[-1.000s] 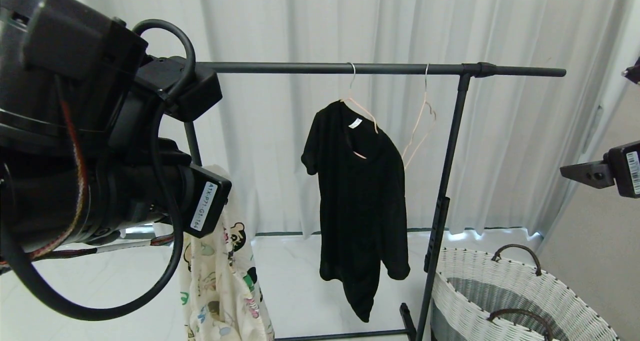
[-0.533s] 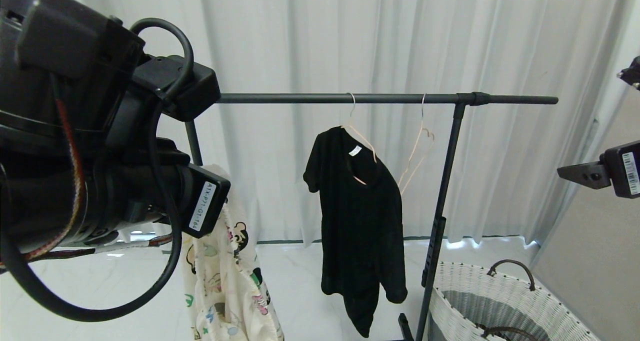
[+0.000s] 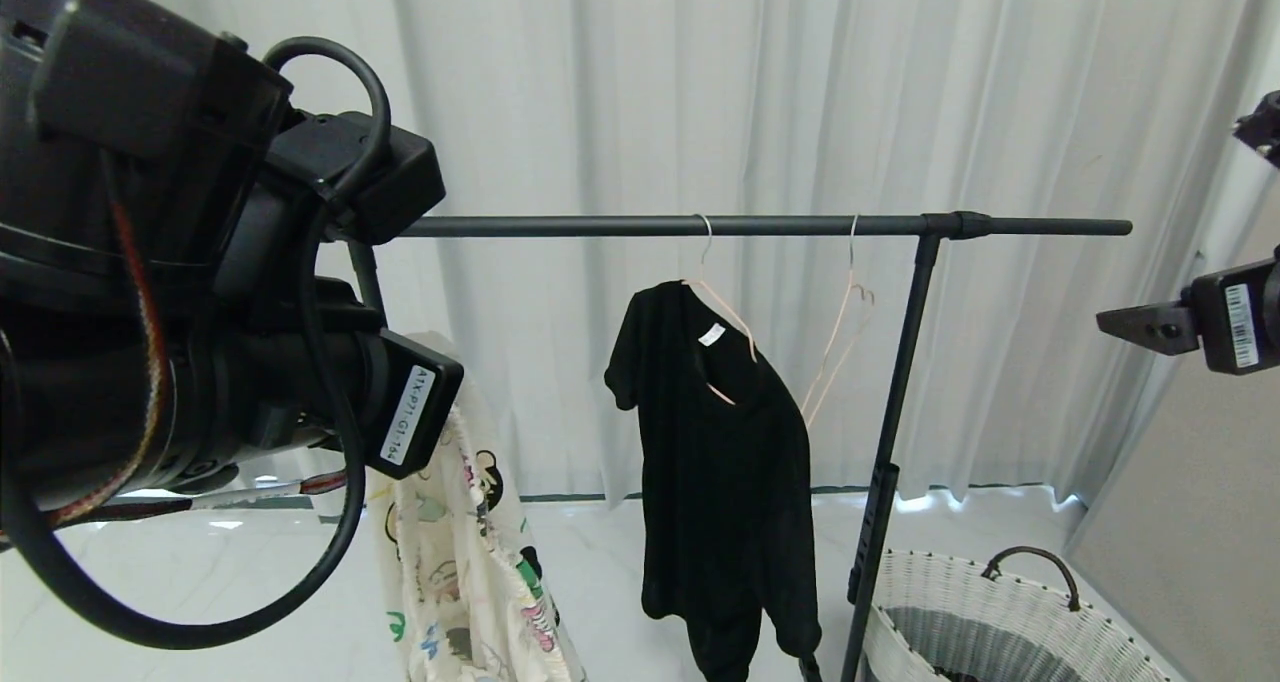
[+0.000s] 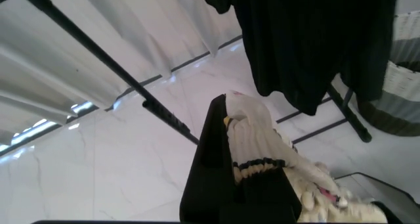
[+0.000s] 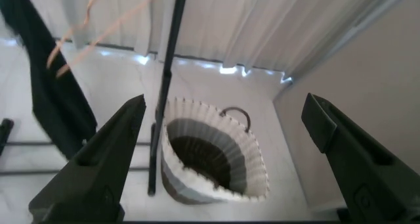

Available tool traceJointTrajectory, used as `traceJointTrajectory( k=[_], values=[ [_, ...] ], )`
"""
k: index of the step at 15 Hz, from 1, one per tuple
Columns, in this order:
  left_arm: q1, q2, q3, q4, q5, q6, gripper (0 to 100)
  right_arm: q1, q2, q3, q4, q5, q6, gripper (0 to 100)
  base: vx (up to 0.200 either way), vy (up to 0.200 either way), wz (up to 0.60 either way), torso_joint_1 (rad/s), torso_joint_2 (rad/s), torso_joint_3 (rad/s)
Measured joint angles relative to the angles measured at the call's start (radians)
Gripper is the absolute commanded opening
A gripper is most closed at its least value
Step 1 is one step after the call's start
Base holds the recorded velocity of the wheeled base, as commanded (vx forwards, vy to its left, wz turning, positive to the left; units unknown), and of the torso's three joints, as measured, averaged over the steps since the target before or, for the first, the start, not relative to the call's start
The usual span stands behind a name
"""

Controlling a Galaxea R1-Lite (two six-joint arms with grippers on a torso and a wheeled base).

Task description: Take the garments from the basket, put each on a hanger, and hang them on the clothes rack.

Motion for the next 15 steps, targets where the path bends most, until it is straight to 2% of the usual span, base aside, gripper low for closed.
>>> traceJointTrajectory(
  k=[4, 7, 13, 15],
  values=[
    [-0.001, -0.005, 0.000, 0.000, 0.000, 0.000, 0, 0.000, 0.010, 0.004, -0.004, 0.024, 0.001, 100, 0.200, 0.000, 0.00, 0.005, 0.00, 0.001],
    [-0.003, -0.009, 0.001, -0.001, 0.000, 0.000, 0, 0.002, 0.024, 0.011, -0.012, 0.041, 0.004, 100, 0.000, 0.000, 0.00, 0.000, 0.00, 0.000],
    [-0.008, -0.021, 0.001, -0.013, 0.002, -0.001, 0, 0.031, 0.162, 0.041, -0.224, 0.039, 0.024, 100, 0.000, 0.000, 0.00, 0.000, 0.00, 0.000],
    [-0.008, -0.028, 0.008, -0.013, 0.002, -0.003, 0, 0.051, 0.236, 0.041, -0.292, 0.038, 0.081, 100, 0.000, 0.000, 0.00, 0.000, 0.00, 0.000]
  ],
)
